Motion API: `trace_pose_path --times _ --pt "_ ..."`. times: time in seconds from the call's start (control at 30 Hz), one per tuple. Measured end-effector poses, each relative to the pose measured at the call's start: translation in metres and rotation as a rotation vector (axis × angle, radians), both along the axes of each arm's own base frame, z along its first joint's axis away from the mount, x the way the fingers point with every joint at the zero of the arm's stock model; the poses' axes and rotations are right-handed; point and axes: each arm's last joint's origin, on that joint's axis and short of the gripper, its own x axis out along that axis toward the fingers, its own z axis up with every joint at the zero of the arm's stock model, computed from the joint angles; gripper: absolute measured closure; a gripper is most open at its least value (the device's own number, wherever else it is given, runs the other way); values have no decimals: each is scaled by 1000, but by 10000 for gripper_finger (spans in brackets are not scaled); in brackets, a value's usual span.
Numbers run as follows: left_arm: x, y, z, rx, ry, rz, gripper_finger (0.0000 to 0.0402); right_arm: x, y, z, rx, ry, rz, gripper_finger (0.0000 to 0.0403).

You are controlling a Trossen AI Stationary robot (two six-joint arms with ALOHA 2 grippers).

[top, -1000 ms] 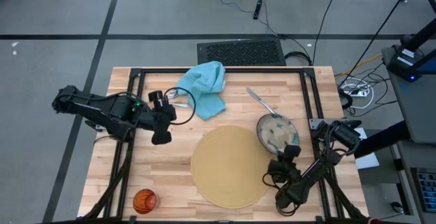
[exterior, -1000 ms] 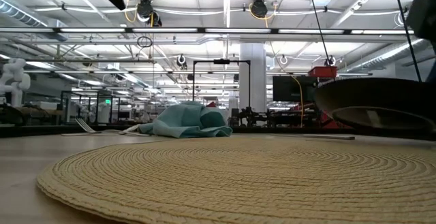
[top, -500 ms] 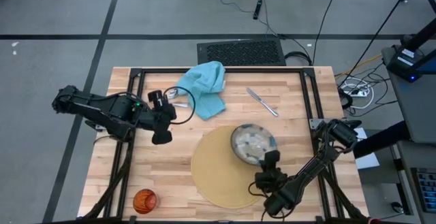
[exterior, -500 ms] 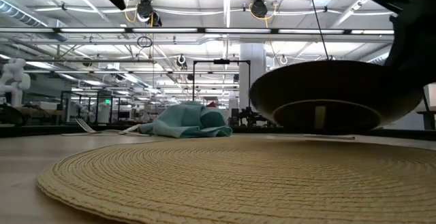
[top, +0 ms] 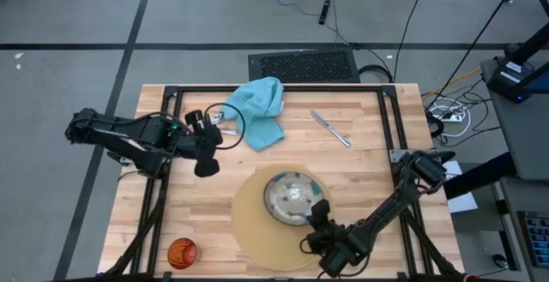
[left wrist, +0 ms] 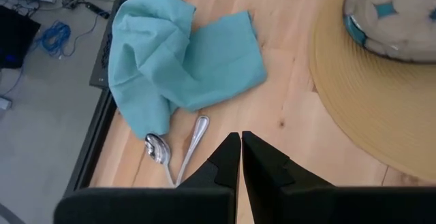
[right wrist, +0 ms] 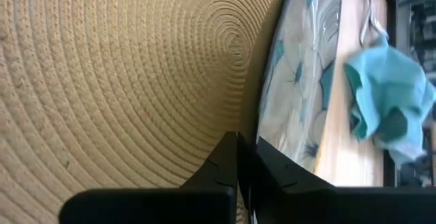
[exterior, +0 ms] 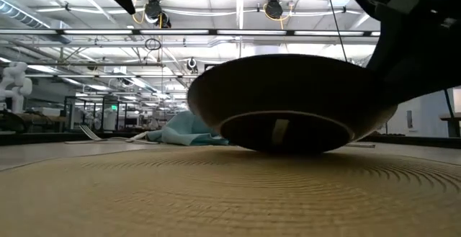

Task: Set table place
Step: Put the pattern plate on the brown placemat

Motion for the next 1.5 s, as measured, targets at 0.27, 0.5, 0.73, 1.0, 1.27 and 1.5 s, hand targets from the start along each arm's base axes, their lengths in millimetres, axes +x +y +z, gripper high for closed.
trace_pose_path --times 0.27,0.5,0.73,1.0,1.27,1.5 --pt "0 0 0 -6 -4 8 400 5 4 -14 56 72 46 398" --pt "0 0 0 -8 -8 12 400 6 11 -16 221 114 49 312" --pt "1 0 0 -11 -15 15 400 4 19 -11 242 60 28 249" --pt "3 4 1 -18 -41 33 400 14 21 10 160 14 41 254" --pt "7 11 3 -4 -57 32 400 4 19 34 223 -55 -65 255" --pt "12 20 6 10 -93 36 400 0 27 56 355 -159 -74 255"
